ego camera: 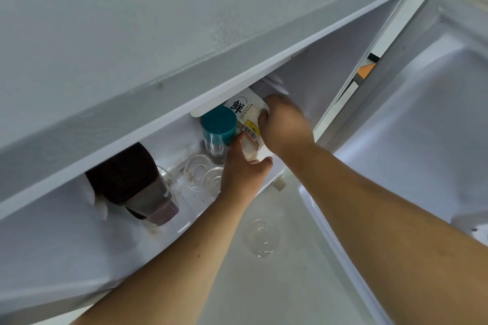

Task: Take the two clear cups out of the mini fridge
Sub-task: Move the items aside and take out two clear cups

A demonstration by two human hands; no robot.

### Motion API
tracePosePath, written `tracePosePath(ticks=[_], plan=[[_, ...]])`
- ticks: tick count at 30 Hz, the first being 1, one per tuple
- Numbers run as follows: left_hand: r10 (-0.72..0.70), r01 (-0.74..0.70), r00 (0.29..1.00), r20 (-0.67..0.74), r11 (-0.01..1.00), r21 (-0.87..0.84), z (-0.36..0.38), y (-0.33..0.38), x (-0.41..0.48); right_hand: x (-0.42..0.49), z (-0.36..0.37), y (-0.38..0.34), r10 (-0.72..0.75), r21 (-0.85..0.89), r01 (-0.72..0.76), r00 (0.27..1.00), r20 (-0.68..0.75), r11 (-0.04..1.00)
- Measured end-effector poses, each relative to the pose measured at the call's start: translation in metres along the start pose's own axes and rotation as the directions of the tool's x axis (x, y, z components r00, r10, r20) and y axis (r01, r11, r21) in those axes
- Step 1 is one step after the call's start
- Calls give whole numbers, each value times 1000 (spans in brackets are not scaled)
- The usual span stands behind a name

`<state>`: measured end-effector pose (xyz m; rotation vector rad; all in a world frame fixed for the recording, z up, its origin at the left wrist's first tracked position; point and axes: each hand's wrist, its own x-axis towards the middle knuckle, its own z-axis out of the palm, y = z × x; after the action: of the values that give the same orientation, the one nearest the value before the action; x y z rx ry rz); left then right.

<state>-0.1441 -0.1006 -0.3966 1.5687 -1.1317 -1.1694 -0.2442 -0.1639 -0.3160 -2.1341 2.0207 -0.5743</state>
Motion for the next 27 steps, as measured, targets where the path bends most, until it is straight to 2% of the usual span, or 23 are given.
tracePosePath(ticks=[5,9,11,13,16,18,21,24,27], plan=[[48,-45,999,-14,990,137,-12,7,-25,-45,-9,7,42,99,-30,992,-123,995],[139,-123,990,-26,935,332,-25,5,-48,-96,3,1,-2,142,27,986,-169,989],[111,-88,993,-40,924,371,-34,-2,-57,-122,19,5,39,140,-26,995,-90,990],[82,-41,993,-83,912,408,-41,-11,-64,-146,37,15,117,113,-128,988,98,985],[77,-17,989,-126,906,423,-49,-21,-72,-179,62,31,135,-6,-147,889,439,989],[59,4,989,-137,908,419,-51,-27,-75,-194,75,36,123,-74,-98,829,545,992],[14,49,989,-146,906,421,-52,-33,-79,-204,89,39,124,-161,-34,798,590,986],[-31,94,987,-157,908,408,-53,-35,-79,-209,98,39,99,-218,38,806,583,975],[-75,140,981,-177,912,387,-56,-35,-79,-209,102,41,91,-216,41,819,567,976]])
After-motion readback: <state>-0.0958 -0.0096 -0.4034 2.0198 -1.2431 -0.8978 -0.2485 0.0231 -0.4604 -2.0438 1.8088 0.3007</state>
